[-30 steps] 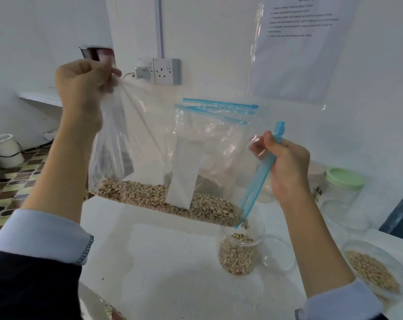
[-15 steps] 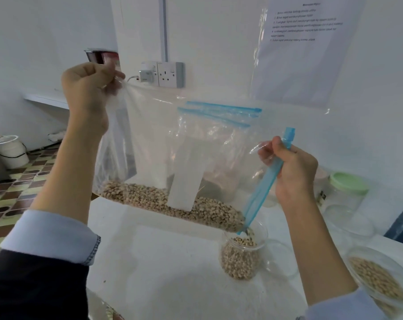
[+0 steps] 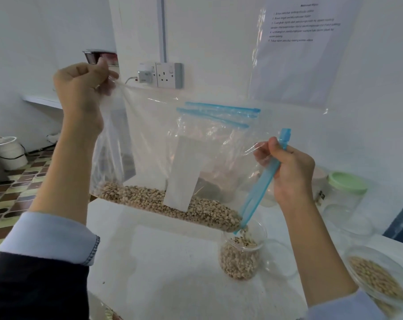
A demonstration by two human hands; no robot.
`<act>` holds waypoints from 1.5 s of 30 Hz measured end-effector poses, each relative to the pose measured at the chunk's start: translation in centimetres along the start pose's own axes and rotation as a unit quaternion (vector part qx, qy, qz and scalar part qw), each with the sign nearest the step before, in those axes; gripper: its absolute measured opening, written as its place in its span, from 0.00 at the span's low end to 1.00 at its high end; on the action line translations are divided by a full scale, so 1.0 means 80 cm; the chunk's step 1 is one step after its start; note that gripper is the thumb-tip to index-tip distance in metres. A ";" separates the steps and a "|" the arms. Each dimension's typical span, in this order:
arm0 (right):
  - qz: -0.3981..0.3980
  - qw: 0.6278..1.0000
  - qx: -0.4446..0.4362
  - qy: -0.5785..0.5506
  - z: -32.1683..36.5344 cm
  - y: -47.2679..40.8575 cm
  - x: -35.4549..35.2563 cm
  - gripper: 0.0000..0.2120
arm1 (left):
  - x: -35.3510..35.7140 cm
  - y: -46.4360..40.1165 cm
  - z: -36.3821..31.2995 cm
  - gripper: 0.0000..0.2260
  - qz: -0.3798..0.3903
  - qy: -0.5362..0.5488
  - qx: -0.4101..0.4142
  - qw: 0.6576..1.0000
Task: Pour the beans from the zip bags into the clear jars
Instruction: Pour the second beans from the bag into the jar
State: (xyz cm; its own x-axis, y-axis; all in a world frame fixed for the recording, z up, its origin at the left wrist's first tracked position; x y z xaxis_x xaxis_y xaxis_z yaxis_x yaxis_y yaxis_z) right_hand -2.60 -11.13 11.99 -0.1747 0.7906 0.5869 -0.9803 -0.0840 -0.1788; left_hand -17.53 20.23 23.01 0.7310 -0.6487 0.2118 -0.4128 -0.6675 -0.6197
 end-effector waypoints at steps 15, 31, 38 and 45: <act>0.017 0.999 0.009 -0.028 0.002 0.000 0.011 0.08 | 0.002 -0.005 -0.004 0.19 0.001 0.015 0.004 1.000; 0.027 0.999 0.014 -0.024 -0.001 -0.010 0.006 0.08 | 0.002 -0.007 -0.009 0.20 -0.010 0.009 0.007 1.000; 0.017 1.000 0.003 -0.012 -0.002 -0.007 0.008 0.08 | 0.007 -0.004 -0.008 0.20 -0.008 0.008 0.005 1.000; 0.031 0.999 -0.008 -0.019 -0.004 -0.007 0.010 0.09 | 0.015 -0.002 -0.007 0.20 0.002 0.010 0.005 1.000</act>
State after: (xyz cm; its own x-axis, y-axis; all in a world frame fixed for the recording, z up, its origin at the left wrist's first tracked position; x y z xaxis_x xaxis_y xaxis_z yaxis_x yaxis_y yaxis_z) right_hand -2.14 -10.25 12.35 -0.2380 0.7606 0.6040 -0.9661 -0.1213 -0.2279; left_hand -16.90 19.32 23.76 0.7192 -0.6576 0.2242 -0.4100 -0.6622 -0.6272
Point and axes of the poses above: each hand's wrist, its own y-axis away from the middle knuckle, its own x-axis out of the palm, z = x × y, the point moved 6 cm from there along -y, towards the middle knuckle, and after that the axes turned 8 degrees about -y, right-handed, at the moved point
